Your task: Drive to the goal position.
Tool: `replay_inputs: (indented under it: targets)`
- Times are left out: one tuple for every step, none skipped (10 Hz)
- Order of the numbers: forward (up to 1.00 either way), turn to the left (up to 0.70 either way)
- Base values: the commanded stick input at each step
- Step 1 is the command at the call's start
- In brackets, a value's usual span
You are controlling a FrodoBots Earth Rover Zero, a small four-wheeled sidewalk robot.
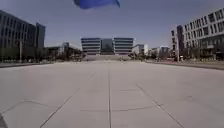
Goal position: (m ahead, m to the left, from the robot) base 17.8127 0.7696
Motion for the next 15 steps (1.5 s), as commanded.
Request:
replay_inputs:
  targets:
    - [1.00,0.03]
    - [1.00,0.00]
    - [1.00,0.00]
    - [1.00,0.00]
    - [1.00,0.00]
    - [1.00,0.00]
    - [1.00,0.00]
    - [1.00,0.00]
    - [1.00,0.00]
    - [1.00,0.00]
    - [1.00,0.00]
    - [1.00,0.00]
    - [1.00,0.00]
    - [1.00,0.00]
    - [1.00,0.00]
